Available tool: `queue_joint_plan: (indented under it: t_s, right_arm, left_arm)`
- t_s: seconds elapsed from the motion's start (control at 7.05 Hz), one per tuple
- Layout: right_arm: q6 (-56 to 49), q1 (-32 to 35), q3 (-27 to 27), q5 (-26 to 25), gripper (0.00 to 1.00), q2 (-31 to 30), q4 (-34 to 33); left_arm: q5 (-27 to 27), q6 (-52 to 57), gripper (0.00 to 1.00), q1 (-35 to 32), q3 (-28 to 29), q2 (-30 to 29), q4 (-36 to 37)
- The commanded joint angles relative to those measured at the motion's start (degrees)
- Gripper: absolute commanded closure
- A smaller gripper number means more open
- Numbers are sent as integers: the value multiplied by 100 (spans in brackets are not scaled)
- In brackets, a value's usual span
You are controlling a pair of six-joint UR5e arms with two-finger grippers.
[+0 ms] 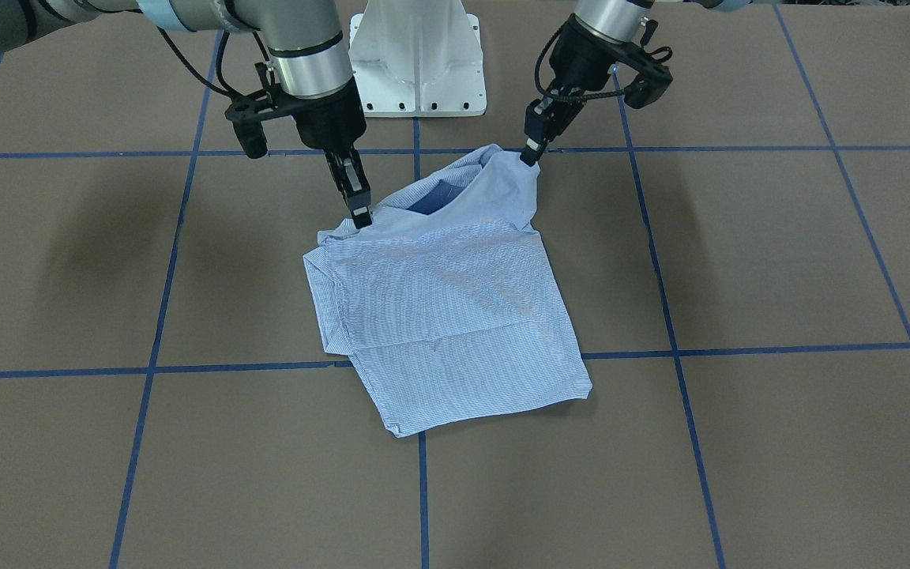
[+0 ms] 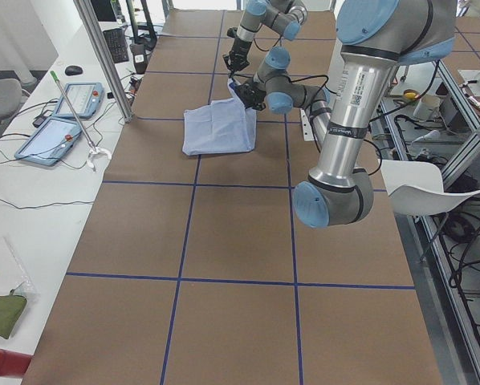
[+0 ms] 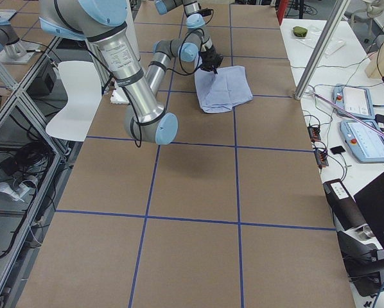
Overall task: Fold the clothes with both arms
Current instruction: 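Lift the near edge with both grippers and fold it over onto the far edge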
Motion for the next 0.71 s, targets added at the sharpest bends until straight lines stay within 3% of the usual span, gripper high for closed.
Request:
queue_joint_plan:
  t_s: [0.0, 0.28, 0.57]
  right_arm:
    - [-173, 462, -1779, 380, 100, 862, 1047]
    - [-576, 638, -2961, 557, 100, 1506, 1315]
    - [-639, 718, -3894, 557, 100, 1744, 2201]
  left_arm:
    - [-73, 484, 100, -521, 741, -321, -65]
    - [-73, 591, 100, -768, 1645, -646, -475]
    - [-82, 914, 100, -1049, 2429, -744, -1162]
